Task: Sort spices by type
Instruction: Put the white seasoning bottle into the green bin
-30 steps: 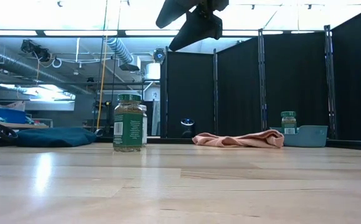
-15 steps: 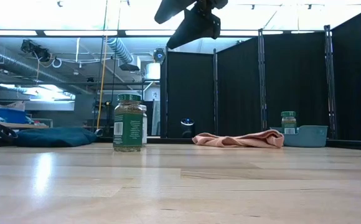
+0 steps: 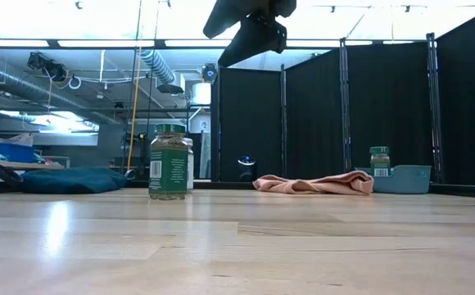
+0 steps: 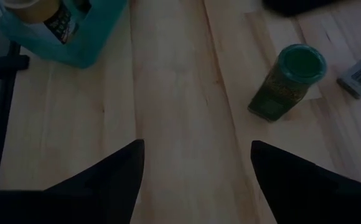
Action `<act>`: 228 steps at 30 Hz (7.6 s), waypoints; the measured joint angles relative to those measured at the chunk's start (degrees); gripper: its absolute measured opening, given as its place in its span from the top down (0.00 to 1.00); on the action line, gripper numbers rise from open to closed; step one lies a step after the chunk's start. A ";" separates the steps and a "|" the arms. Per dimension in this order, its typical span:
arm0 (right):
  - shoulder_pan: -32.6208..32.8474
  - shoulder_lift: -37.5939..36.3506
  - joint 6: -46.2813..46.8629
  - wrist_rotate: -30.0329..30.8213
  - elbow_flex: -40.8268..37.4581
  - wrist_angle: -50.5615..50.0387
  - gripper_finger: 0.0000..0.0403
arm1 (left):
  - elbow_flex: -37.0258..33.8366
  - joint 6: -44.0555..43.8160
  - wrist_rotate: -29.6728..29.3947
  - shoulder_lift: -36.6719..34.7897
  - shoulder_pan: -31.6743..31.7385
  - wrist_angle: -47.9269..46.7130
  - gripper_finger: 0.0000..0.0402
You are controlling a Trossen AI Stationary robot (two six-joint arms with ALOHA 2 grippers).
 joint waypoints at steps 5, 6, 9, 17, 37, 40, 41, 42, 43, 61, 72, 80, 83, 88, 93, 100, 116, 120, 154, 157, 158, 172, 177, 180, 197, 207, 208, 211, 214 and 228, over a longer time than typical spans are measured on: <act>-0.50 -0.88 -0.41 0.00 0.12 -0.36 0.26 | 1.38 4.88 -5.94 -0.04 5.71 -3.38 0.08; -0.65 -1.15 -0.54 -0.02 0.16 -0.62 0.26 | 1.38 6.12 -7.23 -0.04 6.75 -3.44 0.08; -1.10 -2.66 -0.59 0.04 0.17 -1.47 0.26 | 1.38 9.50 -11.97 -0.04 9.84 -2.94 0.08; -2.47 -7.81 -1.00 0.84 0.22 -6.58 0.26 | 1.37 19.58 -20.02 -0.04 18.86 -1.35 0.08; -3.54 -12.09 -0.46 6.43 0.23 -12.96 0.27 | -11.50 40.45 -13.76 0.04 46.04 22.05 0.22; -2.74 -13.10 0.54 6.01 0.24 -14.49 0.27 | -12.33 42.58 -9.57 0.07 50.62 23.93 0.22; -2.50 -13.48 0.79 6.01 0.24 -15.09 0.27 | -12.30 43.66 -8.73 0.04 52.08 24.58 0.22; -2.30 -13.84 1.00 6.10 0.24 -15.52 0.27 | -12.27 44.67 -7.75 0.03 53.54 25.07 0.22; -2.11 -14.14 1.40 6.33 0.24 -16.18 0.27 | -12.26 45.39 -6.69 0.02 54.96 25.41 0.22; -1.68 -16.02 5.22 8.61 0.22 -22.90 0.28 | -12.26 58.93 8.53 2.54 65.96 31.40 0.22; -1.68 -16.02 5.49 9.37 0.20 -24.68 0.28 | -12.63 63.03 7.65 3.28 67.30 31.48 0.22; -1.68 -16.00 5.27 9.50 0.20 -24.99 0.29 | -12.63 63.01 7.45 5.77 68.18 31.40 0.22; -1.68 -16.00 5.28 9.51 0.20 -25.03 0.29 | -12.63 63.01 7.39 7.10 68.14 32.32 0.22; -1.66 -16.00 5.60 9.50 0.20 -25.19 0.29 | -12.63 62.99 5.73 8.63 68.18 32.59 0.22; -1.66 -16.00 5.62 9.49 0.20 -25.30 0.29 | -12.63 63.06 3.01 8.74 68.21 32.69 0.22; -1.66 -15.98 5.56 9.49 0.20 -25.44 0.30 | -13.75 62.90 3.02 8.71 68.21 31.67 0.22; -1.59 -15.96 5.60 9.49 0.20 -25.64 0.30 | -28.06 56.40 2.85 8.59 68.21 48.56 0.22; -1.59 -15.96 5.62 9.49 0.20 -25.64 0.30 | -29.92 53.42 2.85 8.59 68.21 54.30 0.22; -1.27 -15.96 7.15 8.86 0.20 -25.77 0.32 | -49.36 38.18 -1.77 8.57 65.14 89.73 0.22; -1.27 -15.96 7.17 8.81 0.20 -25.77 0.32 | -52.00 36.73 -2.95 8.57 64.56 94.37 0.22; -1.27 -15.96 7.17 8.81 0.20 -25.77 0.32 | -52.85 36.03 -3.30 8.57 64.37 95.71 0.22; -1.35 -15.96 7.94 8.81 0.20 -25.75 0.32 | -55.87 34.44 -7.74 9.35 63.92 105.19 0.37; -1.38 -15.96 9.31 8.81 0.17 -25.73 0.32 | -55.82 32.43 -7.83 11.63 63.90 105.26 0.46; -1.38 -15.96 9.97 9.11 0.18 -25.68 0.32 | -55.74 31.33 -7.91 12.28 63.90 106.02 0.51; -2.11 -17.07 0.35 12.71 0.17 -17.79 0.32 | -53.15 26.51 0.05 12.39 61.84 107.07 0.52; -3.71 -20.65 -5.43 12.65 0.17 -18.11 0.32 | -45.40 29.33 5.31 12.37 59.35 97.90 0.52; -3.93 -21.18 -5.85 12.66 0.17 -18.19 0.32 | -44.18 30.03 5.54 12.37 59.23 96.16 0.52; -4.35 -22.60 -7.43 12.66 0.17 -19.11 0.32 | -39.88 32.30 6.29 12.37 59.07 91.16 0.52; -4.57 -23.97 -9.42 12.62 0.17 -20.32 0.31 | -34.45 35.35 7.77 12.37 58.59 84.80 0.52; -4.59 -29.58 -12.60 14.00 0.17 -20.25 0.21 | -6.12 50.27 9.04 12.37 51.95 59.54 0.52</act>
